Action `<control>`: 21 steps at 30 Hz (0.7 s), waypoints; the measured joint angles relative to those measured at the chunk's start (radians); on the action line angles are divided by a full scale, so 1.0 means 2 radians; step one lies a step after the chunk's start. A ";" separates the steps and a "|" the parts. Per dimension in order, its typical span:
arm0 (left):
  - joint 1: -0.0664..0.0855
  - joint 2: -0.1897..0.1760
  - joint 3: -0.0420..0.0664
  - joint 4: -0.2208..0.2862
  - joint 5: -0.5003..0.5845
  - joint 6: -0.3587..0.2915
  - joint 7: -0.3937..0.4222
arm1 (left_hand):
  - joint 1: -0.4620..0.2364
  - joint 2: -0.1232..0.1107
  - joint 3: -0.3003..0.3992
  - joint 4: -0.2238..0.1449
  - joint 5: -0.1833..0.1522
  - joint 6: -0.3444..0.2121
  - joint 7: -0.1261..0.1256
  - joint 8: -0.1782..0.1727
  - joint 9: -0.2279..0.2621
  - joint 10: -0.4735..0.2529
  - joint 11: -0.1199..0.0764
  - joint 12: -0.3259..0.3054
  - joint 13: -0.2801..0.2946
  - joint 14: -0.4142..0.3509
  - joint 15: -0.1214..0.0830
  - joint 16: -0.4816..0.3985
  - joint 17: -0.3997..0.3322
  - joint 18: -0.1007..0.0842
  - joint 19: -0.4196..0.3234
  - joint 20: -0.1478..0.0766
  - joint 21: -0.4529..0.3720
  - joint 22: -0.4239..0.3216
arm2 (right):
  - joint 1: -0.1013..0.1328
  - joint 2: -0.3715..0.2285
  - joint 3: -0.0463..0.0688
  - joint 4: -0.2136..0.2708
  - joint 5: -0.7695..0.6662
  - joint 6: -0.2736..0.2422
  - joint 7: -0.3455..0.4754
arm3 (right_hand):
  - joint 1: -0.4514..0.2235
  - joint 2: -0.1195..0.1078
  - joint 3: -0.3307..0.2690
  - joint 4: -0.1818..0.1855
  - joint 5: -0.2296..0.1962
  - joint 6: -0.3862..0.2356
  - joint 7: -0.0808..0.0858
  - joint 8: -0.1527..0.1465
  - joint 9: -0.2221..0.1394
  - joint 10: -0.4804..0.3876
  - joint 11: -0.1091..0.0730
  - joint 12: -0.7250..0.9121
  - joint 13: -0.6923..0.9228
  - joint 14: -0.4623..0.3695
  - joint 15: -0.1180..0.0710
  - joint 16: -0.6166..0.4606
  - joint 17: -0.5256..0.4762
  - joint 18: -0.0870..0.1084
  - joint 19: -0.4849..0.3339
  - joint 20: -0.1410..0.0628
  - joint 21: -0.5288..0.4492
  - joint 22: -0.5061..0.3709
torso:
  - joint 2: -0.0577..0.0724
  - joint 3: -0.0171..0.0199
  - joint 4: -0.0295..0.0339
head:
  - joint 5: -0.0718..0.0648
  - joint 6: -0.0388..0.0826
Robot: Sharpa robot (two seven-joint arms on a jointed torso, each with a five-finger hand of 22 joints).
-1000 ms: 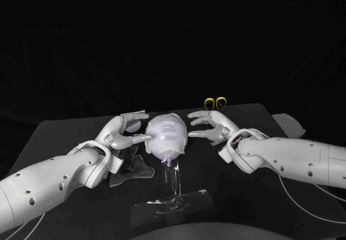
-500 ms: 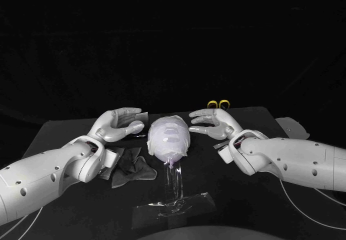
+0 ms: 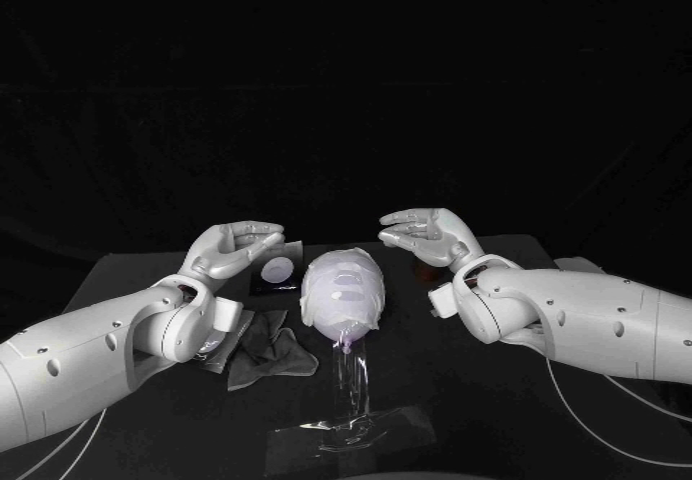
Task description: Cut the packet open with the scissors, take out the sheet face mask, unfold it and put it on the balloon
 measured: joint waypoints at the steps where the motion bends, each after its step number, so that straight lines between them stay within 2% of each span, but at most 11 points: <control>1: 0.002 0.002 0.000 -0.004 0.007 0.001 0.001 | 0.000 0.000 0.000 0.000 0.000 0.000 0.000 -0.002 0.000 0.000 0.000 -0.001 0.000 0.000 0.000 -0.001 0.000 0.000 0.000 0.000 0.000 0.000 | 0.002 0.004 0.001 -0.006 0.008 0.003 0.001 | -0.002 0.002 -0.003 0.000 0.000 0.000 0.000 0.000 -0.001 0.000 0.000 -0.002 0.000 0.000 0.000 0.000 -0.001 0.000 0.000 0.000 0.000 -0.002 | -0.001 -0.0005 -0.0002 | 0.001 0.001; 2: 0.004 0.004 0.000 -0.008 0.014 0.002 0.002 | -0.001 0.001 -0.001 0.001 0.000 0.000 0.000 -0.004 -0.001 0.000 0.000 -0.004 -0.001 0.000 0.001 -0.005 -0.002 0.000 -0.004 0.002 -0.004 -0.002 | 0.004 0.008 0.001 -0.013 0.015 0.005 0.003 | -0.002 0.002 -0.006 -0.001 0.000 0.000 0.000 0.000 -0.001 0.000 0.000 -0.004 0.000 -0.001 0.001 -0.003 -0.002 0.000 0.000 0.000 0.000 -0.003 | -0.002 -0.0011 -0.0005 | 0.002 0.004; 5: 0.010 0.014 0.000 -0.024 0.034 0.004 0.005 | -0.007 0.001 -0.009 0.000 0.000 -0.005 0.000 -0.013 -0.005 -0.013 0.013 -0.021 -0.003 -0.013 0.010 -0.020 -0.008 0.000 -0.046 0.001 -0.030 -0.016 | 0.007 0.023 0.002 -0.035 0.034 0.015 0.005 | 0.000 0.000 -0.014 -0.009 0.000 0.000 0.000 -0.003 -0.004 -0.010 0.004 -0.018 -0.001 -0.024 0.007 -0.019 -0.009 0.000 0.000 0.000 -0.005 -0.011 | -0.005 -0.0023 -0.0008 | 0.005 0.010; 7: 0.012 0.022 0.000 -0.034 0.046 0.005 0.006 | -0.010 0.003 -0.011 0.000 0.000 -0.008 -0.001 -0.017 -0.006 -0.019 0.015 -0.028 -0.003 -0.014 0.012 -0.025 -0.010 0.000 -0.057 0.001 -0.038 -0.020 | 0.008 0.033 0.003 -0.051 0.045 0.023 0.006 | 0.001 -0.001 -0.016 -0.014 0.000 0.000 0.000 -0.004 -0.005 -0.023 0.006 -0.027 -0.002 -0.041 0.012 -0.030 -0.014 0.000 -0.003 0.003 -0.009 -0.015 | -0.007 -0.0029 -0.0008 | 0.008 0.014; 8: 0.013 0.026 0.000 -0.039 0.050 0.006 0.007 | -0.011 0.004 -0.014 0.000 0.000 -0.012 -0.001 -0.020 -0.007 -0.026 0.016 -0.034 -0.003 -0.030 0.014 -0.034 -0.015 0.000 -0.063 0.001 -0.042 -0.023 | 0.008 0.038 0.003 -0.058 0.049 0.026 0.006 | 0.002 -0.002 -0.017 -0.015 0.000 0.000 0.000 -0.004 -0.005 -0.025 0.007 -0.028 -0.002 -0.044 0.013 -0.032 -0.015 0.000 -0.003 0.003 -0.009 -0.016 | -0.008 -0.0031 -0.0006 | 0.009 0.016; 9: 0.013 0.031 0.000 -0.042 0.054 0.006 0.007 | -0.011 0.004 -0.016 0.001 0.000 -0.014 -0.003 -0.023 -0.008 -0.035 0.016 -0.038 -0.003 -0.049 0.015 -0.043 -0.020 -0.001 -0.068 0.001 -0.045 -0.025 | 0.008 0.043 0.003 -0.064 0.054 0.030 0.006 | 0.002 -0.002 -0.017 -0.015 0.000 0.000 0.000 -0.005 -0.005 -0.026 0.008 -0.028 -0.002 -0.045 0.014 -0.032 -0.016 0.000 -0.003 0.003 -0.009 -0.017 | -0.009 -0.0033 -0.0003 | 0.011 0.018; 11: 0.014 0.039 0.000 -0.049 0.062 0.007 0.008 | -0.023 0.002 -0.026 0.002 0.000 -0.026 -0.003 -0.032 -0.010 -0.070 0.015 -0.044 -0.005 -0.089 0.018 -0.063 -0.031 -0.013 -0.087 0.002 -0.056 -0.031 | 0.008 0.053 0.003 -0.077 0.065 0.039 0.006 | 0.009 0.006 -0.016 -0.023 0.000 0.000 0.000 -0.010 -0.007 -0.026 0.008 -0.028 -0.001 -0.045 0.014 -0.032 -0.017 0.000 -0.008 0.002 -0.014 -0.021 | -0.010 -0.0035 0.0002 | 0.012 0.022; 13: 0.014 0.044 0.000 -0.054 0.067 0.007 0.008 | -0.045 0.002 -0.038 0.002 0.000 -0.037 -0.005 -0.038 -0.012 -0.100 0.011 -0.045 -0.006 -0.113 0.021 -0.076 -0.038 -0.013 -0.101 0.002 -0.065 -0.036 | 0.007 0.060 0.003 -0.085 0.075 0.045 0.005 | 0.010 0.006 -0.016 -0.027 0.000 -0.003 -0.003 -0.011 -0.009 -0.026 0.008 -0.028 -0.001 -0.039 0.014 -0.032 -0.017 0.000 -0.011 0.002 -0.016 -0.024 | -0.011 -0.0035 0.0008 | 0.013 0.026; 18: 0.015 0.052 0.000 -0.062 0.078 0.006 0.009 | -0.056 0.003 -0.045 0.002 0.000 -0.045 -0.006 -0.044 -0.014 -0.120 0.006 -0.045 -0.006 -0.127 0.023 -0.083 -0.042 -0.013 -0.105 0.000 -0.067 -0.038 | 0.006 0.069 0.003 -0.094 0.093 0.059 0.005 | 0.009 0.006 -0.016 -0.029 0.000 -0.006 -0.002 -0.014 -0.011 -0.027 0.008 -0.028 -0.001 -0.035 0.012 -0.032 -0.017 0.000 -0.013 0.001 -0.016 -0.027 | -0.012 -0.0028 0.0015 | 0.018 0.032; 19: 0.015 0.052 0.000 -0.062 0.078 0.006 0.008 | -0.076 0.004 -0.042 -0.010 -0.001 -0.076 -0.008 -0.057 -0.020 -0.151 -0.002 -0.049 -0.009 -0.149 0.014 -0.090 -0.048 -0.018 -0.121 -0.012 -0.075 -0.041 | 0.006 0.070 0.003 -0.093 0.093 0.059 0.004 | -0.008 0.003 -0.006 -0.040 0.000 -0.039 -0.003 -0.023 -0.021 -0.061 0.001 -0.031 -0.003 -0.068 0.005 -0.035 -0.023 -0.005 -0.042 -0.010 -0.021 -0.039 | -0.012 -0.0027 0.0016 | 0.018 0.032; 21: 0.014 0.050 0.000 -0.061 0.078 0.005 0.008 | -0.129 0.006 -0.029 -0.043 -0.008 -0.150 -0.022 -0.089 -0.034 -0.226 -0.025 -0.056 -0.015 -0.204 -0.010 -0.105 -0.061 -0.028 -0.163 -0.044 -0.094 -0.050 | 0.005 0.068 0.004 -0.092 0.093 0.057 0.004 | -0.065 -0.010 0.025 -0.064 -0.004 -0.123 -0.013 -0.045 -0.046 -0.159 -0.024 -0.039 -0.010 -0.162 -0.016 -0.049 -0.041 -0.025 -0.121 -0.041 -0.033 -0.070 | -0.012 -0.0027 0.0015 | 0.018 0.032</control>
